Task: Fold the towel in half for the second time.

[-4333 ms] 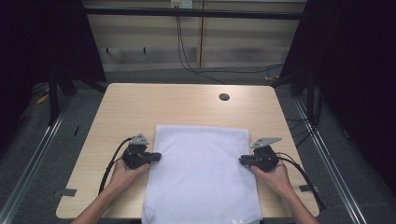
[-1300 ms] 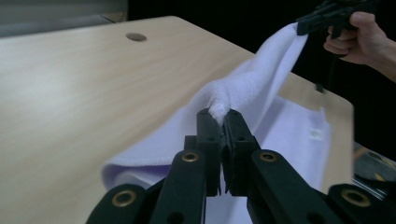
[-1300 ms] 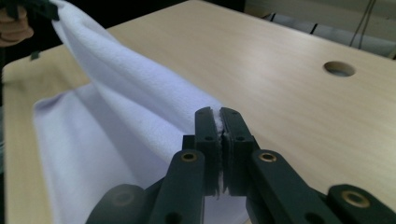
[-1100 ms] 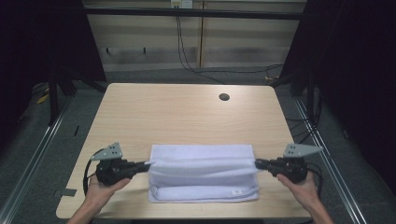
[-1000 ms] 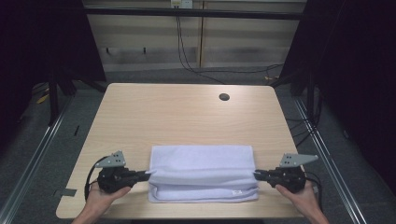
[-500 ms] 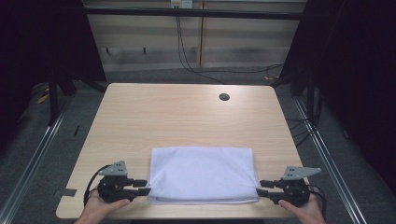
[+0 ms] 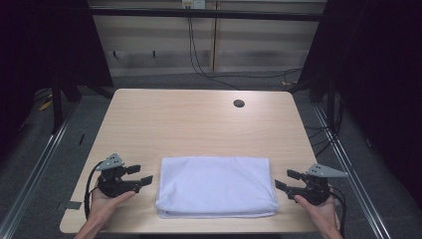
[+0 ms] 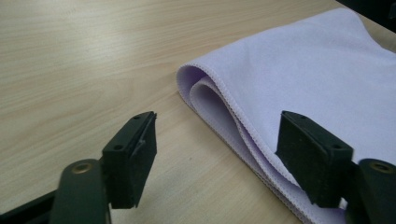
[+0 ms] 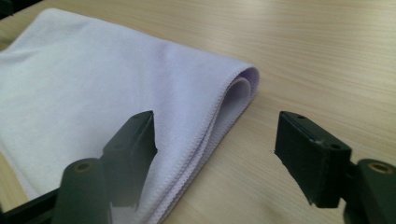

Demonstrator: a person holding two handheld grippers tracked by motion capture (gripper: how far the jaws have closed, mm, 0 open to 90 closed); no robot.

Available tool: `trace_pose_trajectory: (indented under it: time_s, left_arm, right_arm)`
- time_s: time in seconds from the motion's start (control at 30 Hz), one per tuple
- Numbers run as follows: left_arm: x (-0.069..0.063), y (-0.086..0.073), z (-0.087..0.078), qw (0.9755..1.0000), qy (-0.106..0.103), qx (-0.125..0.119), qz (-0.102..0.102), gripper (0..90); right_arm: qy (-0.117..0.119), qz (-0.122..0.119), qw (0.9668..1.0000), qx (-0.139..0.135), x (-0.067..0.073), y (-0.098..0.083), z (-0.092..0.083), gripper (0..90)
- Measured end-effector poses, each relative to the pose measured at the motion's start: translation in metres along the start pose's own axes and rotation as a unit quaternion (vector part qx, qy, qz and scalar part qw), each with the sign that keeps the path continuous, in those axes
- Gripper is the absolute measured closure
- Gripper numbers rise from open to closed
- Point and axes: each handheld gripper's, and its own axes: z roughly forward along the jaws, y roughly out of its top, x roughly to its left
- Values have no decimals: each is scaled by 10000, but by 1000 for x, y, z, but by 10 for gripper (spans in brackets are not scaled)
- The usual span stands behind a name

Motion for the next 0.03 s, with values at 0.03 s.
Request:
trace_pose_trajectory:
  time_s: [0.03]
  left_arm:
    - [0, 0, 0, 10000, 0, 0, 0, 254]
  right_arm:
    - [0, 0, 10000, 0, 0, 0, 0, 275]
